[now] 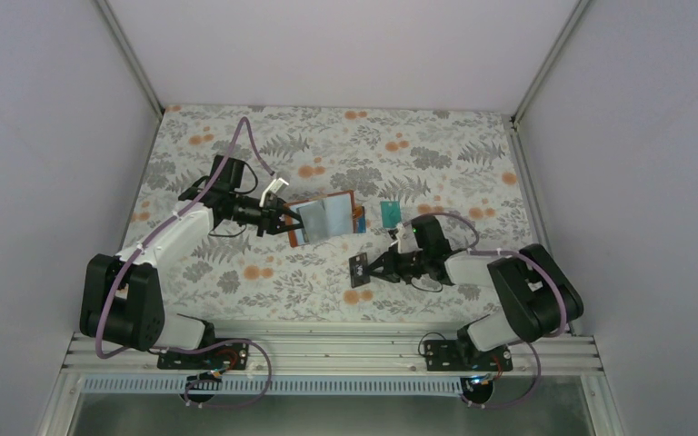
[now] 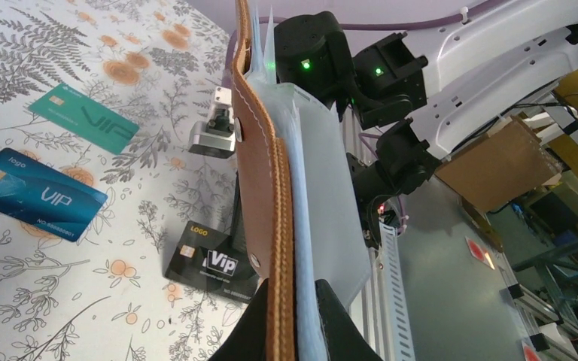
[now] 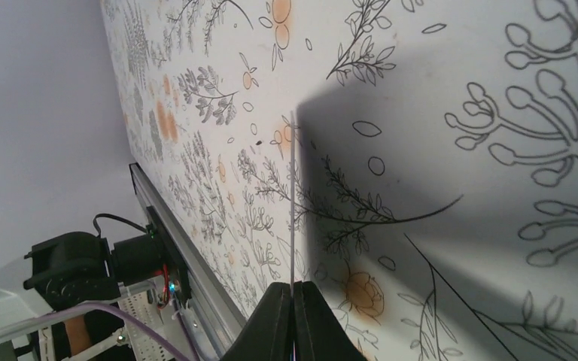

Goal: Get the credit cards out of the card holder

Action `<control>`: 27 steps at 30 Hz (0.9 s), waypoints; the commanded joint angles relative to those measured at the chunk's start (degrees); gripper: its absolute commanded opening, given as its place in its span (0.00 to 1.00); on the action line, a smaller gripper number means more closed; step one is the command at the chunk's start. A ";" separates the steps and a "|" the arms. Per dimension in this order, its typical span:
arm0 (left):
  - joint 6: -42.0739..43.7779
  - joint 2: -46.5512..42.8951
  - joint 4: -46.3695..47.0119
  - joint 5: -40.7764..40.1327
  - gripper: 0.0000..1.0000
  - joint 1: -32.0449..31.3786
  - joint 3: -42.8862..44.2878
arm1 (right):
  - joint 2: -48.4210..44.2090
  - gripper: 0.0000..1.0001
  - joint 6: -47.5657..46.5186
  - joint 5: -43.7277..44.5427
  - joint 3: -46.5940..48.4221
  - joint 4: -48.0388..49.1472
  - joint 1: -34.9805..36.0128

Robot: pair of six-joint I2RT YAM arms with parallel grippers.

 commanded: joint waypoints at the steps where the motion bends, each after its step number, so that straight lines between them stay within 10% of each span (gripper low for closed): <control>1: 0.21 0.14 1.10 1.65 0.02 0.27 -0.52 | 1.79 0.04 2.38 2.82 1.47 3.66 1.70; 6: 0.21 0.14 1.08 1.77 0.02 0.27 -0.61 | 4.60 0.14 2.96 3.84 1.25 2.11 1.78; 12: 0.28 0.04 0.96 1.74 0.02 0.27 -0.72 | -5.07 0.97 -3.36 13.08 7.72 -15.27 1.79; 20: -0.39 0.34 1.62 1.33 0.02 0.17 -0.79 | -26.40 0.96 -7.18 39.43 22.42 -32.64 6.26; 27: -1.97 0.32 2.63 -0.77 0.02 0.15 -0.83 | -19.51 0.93 -14.22 57.06 30.46 -26.95 29.35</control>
